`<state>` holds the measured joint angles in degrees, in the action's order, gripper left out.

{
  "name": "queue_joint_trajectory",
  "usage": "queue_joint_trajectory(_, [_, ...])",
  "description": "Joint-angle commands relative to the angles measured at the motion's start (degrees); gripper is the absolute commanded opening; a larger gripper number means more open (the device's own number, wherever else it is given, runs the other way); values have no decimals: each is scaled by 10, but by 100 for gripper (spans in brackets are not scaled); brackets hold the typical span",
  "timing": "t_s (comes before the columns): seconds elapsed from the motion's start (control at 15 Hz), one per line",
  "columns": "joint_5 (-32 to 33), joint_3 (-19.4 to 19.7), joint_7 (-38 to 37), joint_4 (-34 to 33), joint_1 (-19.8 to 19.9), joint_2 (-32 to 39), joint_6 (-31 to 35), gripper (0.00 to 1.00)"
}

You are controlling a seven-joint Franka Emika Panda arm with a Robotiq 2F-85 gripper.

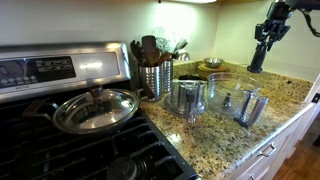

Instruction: Pick up the central part of the blender and put it on the countertop.

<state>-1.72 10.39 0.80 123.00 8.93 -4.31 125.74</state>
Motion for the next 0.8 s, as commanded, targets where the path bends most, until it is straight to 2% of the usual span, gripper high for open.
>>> queue_joint_trajectory(0.0, [-18,1,-22,-22,6,59,30,18])
queue_joint_trajectory(0.73, [-37,-2,-36,-9,9,159,114,18])
